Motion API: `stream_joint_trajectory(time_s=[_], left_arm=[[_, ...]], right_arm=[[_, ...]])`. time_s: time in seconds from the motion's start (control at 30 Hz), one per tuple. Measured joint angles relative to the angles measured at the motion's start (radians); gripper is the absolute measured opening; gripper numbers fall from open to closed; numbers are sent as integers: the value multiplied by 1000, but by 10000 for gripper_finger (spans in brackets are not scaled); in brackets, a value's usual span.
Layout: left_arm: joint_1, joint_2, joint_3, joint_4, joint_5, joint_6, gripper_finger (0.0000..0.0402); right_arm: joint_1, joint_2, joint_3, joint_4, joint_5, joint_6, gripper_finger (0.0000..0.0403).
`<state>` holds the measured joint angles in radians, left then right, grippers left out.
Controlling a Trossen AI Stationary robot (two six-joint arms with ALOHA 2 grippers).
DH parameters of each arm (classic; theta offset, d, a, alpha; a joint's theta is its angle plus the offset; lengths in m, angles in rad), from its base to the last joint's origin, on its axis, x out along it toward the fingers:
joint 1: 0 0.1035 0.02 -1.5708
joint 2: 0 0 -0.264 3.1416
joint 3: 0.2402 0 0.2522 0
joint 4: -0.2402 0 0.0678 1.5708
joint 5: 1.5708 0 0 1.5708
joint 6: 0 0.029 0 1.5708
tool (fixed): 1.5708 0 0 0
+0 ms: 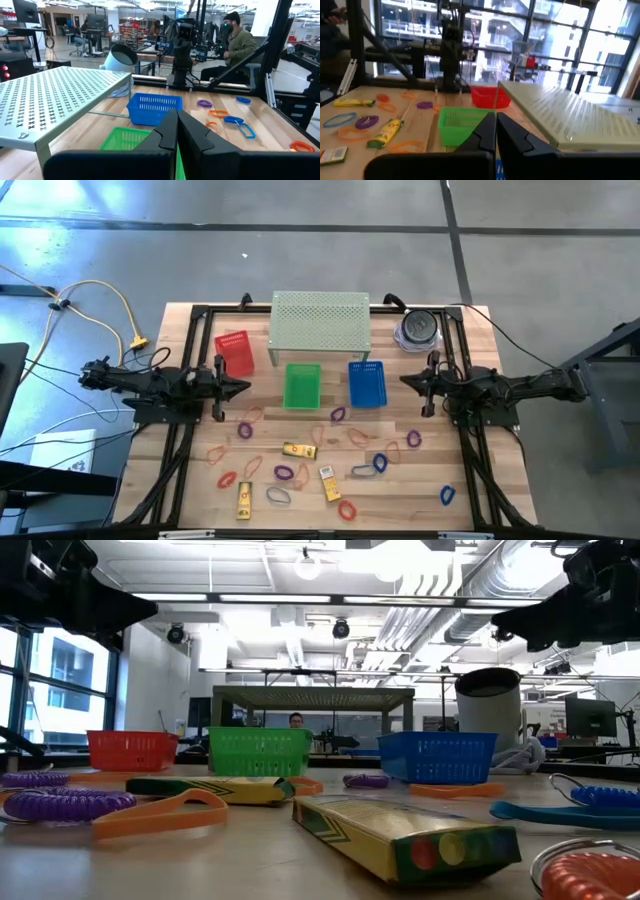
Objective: Pick & Place Office Desk Supplies
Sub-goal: Put the violet spring keychain into the blue bin
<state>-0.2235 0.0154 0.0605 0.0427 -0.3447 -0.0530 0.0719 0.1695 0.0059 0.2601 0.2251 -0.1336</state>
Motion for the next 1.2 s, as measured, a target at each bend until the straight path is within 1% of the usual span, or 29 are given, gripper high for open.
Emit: stream_joint_trajectory(time_s=[0.17,0.27,0.33,0.4,0.47,0.5,0.57,0.63,0.67,0.73,0.83,0.97,1.07,1.2], left_arm=[[0,0,0,1,0,0,0],[0,0,0,3,0,0,0],[0,0,0,3,0,0,0],[0,0,0,6,0,0,0],[0,0,0,15,0,0,0],[0,0,0,17,0,1,0],[0,0,0,22,0,1,0],[0,0,0,27,0,1,0],[0,0,0,27,0,1,0],[0,0,0,27,0,1,0],[-1,0,0,27,0,1,0],[-3,0,1,26,0,1,0],[-3,0,1,26,0,1,0],[-3,0,1,26,0,1,1]], right_arm=[[0,0,1,24,-78,125,2],[0,0,13,5,-140,130,2],[11,15,55,-4,-172,130,2],[30,45,122,-57,-150,123,2],[54,94,218,-191,-100,118,2],[68,127,274,-258,-68,136,2],[100,237,407,-411,22,212,2],[131,358,523,-635,89,326,2],[144,416,577,-751,110,390,2],[165,538,674,-928,114,540,2],[176,690,748,-1146,70,752,2],[175,844,762,-1224,-39,849,14],[160,941,762,-1252,-114,928,45],[148,1036,762,-1274,-217,968,113]])
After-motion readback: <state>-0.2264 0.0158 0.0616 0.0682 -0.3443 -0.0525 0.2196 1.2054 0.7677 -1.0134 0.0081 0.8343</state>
